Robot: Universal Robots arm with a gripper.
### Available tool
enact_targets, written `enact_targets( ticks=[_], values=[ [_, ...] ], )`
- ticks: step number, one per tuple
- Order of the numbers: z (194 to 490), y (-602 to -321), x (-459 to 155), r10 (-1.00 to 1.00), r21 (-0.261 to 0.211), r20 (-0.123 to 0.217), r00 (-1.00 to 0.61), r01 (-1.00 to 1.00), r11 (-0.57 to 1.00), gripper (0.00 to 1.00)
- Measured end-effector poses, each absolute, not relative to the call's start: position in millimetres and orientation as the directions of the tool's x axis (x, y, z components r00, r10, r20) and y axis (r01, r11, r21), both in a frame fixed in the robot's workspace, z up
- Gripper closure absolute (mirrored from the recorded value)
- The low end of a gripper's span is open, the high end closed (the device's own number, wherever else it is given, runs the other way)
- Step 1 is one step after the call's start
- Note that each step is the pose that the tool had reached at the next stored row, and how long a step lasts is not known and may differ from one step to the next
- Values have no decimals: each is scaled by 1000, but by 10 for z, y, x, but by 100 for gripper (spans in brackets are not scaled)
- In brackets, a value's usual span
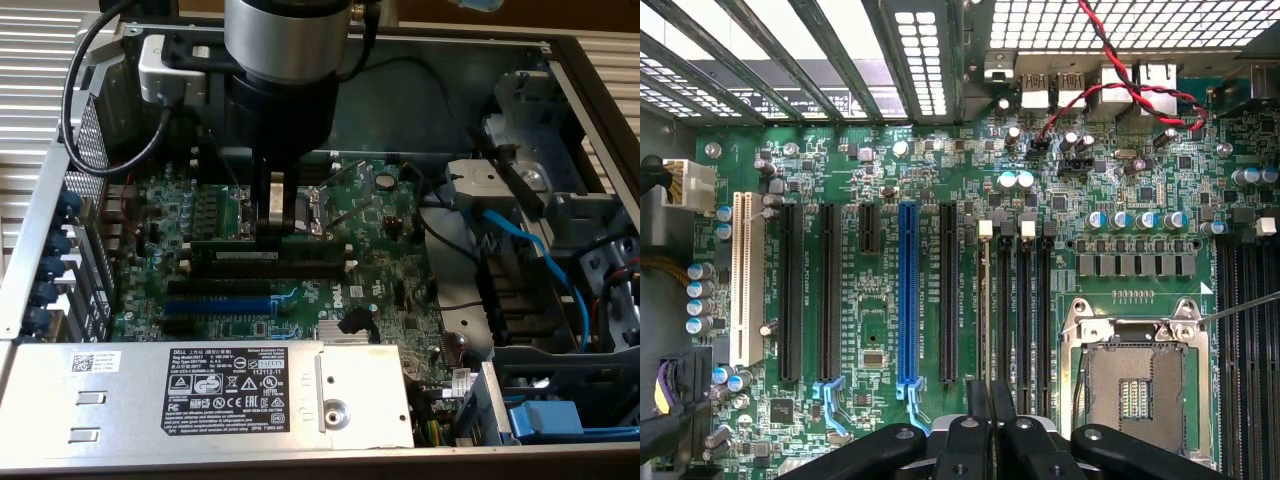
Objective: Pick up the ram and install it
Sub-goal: 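Insert the ram into the slot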
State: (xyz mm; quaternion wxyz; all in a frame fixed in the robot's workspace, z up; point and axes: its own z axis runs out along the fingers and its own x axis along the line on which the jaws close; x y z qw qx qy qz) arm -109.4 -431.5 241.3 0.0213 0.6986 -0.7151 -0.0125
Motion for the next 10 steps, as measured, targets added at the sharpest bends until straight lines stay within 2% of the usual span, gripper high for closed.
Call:
enact_targets(
  ticks=[10],
  values=[
    [2410, -4314, -1095, -1000, 48, 9, -15, -999, 15, 88]
  ],
)
